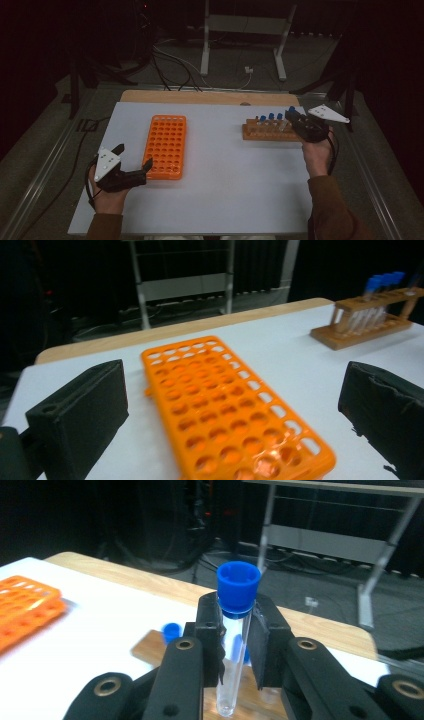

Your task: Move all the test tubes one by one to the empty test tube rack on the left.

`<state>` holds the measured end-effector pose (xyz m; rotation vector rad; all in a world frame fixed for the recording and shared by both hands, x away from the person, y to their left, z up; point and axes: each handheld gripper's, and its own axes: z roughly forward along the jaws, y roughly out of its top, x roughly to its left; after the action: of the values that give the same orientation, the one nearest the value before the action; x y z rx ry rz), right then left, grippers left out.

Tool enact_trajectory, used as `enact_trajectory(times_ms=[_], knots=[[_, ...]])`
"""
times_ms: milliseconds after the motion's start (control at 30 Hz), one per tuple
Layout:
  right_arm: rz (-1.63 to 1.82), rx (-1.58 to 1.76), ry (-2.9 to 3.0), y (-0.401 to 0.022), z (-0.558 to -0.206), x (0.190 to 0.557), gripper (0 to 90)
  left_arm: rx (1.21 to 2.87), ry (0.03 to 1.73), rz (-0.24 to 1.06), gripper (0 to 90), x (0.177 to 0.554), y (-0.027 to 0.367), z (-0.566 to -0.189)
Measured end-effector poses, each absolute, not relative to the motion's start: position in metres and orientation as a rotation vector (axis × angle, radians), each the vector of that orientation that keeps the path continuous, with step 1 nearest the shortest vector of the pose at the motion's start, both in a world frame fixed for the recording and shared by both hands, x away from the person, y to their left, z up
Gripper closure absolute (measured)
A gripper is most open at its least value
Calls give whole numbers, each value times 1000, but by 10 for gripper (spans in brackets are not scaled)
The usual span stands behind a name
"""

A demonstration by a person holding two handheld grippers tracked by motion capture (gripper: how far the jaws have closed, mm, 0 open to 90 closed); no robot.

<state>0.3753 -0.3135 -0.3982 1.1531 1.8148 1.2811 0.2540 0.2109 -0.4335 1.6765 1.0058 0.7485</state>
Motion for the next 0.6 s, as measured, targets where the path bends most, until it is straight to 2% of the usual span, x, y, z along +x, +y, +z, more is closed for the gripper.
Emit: enact_trajectory(times_ms=[267, 600], knots=[[1373, 1122, 1882, -285, -398, 366, 767, 1687, 910, 720, 6, 264, 188, -428], [1459, 1049, 1985, -241, -399, 356, 766, 1691, 908, 629, 6, 278, 168, -425]])
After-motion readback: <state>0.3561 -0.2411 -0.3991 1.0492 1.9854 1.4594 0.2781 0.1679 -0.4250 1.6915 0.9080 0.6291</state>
